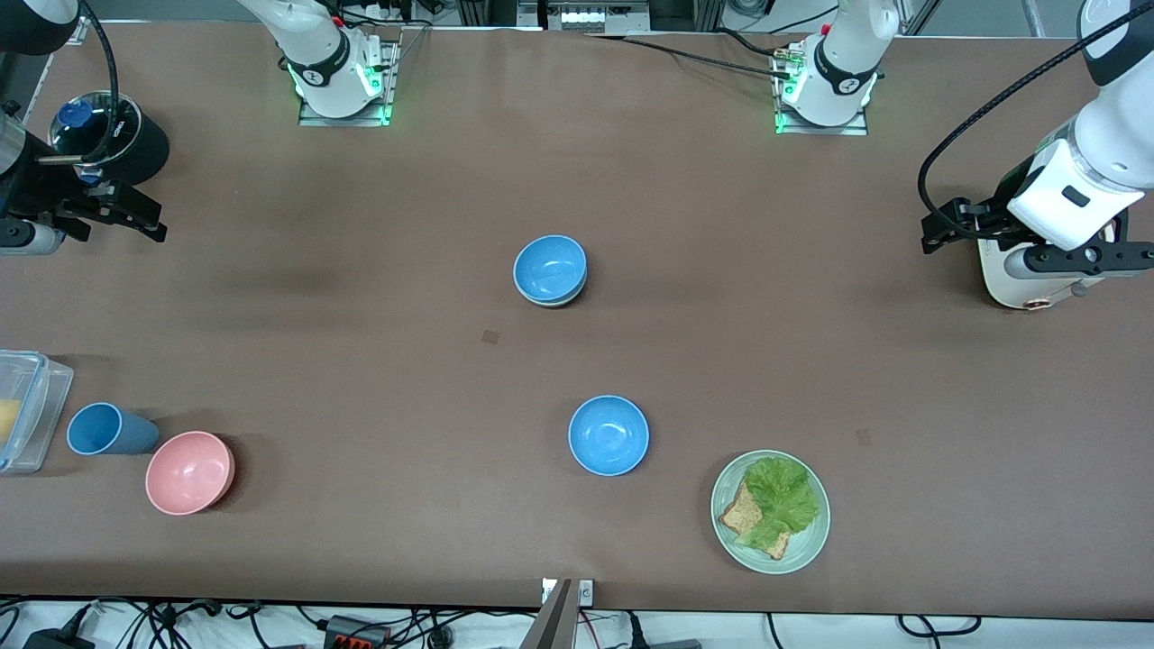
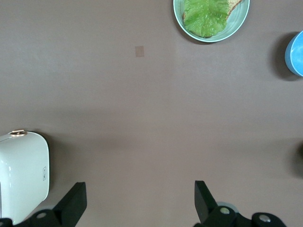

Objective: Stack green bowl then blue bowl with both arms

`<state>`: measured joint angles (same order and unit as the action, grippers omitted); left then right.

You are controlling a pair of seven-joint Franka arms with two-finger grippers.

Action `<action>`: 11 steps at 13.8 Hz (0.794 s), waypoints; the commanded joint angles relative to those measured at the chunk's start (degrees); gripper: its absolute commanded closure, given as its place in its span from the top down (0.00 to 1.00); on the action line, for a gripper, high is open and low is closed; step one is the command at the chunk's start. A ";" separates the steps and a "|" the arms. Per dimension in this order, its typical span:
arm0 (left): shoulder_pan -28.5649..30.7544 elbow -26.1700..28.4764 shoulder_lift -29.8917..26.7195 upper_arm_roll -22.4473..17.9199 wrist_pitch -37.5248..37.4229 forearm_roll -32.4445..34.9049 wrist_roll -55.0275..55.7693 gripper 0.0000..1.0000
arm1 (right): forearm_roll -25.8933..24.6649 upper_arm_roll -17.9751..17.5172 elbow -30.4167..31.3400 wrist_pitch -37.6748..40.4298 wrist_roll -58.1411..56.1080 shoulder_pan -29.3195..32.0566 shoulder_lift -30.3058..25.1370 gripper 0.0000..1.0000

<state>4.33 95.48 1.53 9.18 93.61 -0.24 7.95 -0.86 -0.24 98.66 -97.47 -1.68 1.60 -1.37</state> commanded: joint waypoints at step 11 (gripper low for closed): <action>1.12 -0.47 0.23 0.66 -1.42 -3.80 0.58 1.00 | -0.10 -0.20 1.09 0.70 -0.52 0.07 -1.62 1.00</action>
<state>4.71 95.48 1.68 9.19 93.07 -2.97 8.02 -0.86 -0.24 98.66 -97.15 -1.69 1.60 -1.42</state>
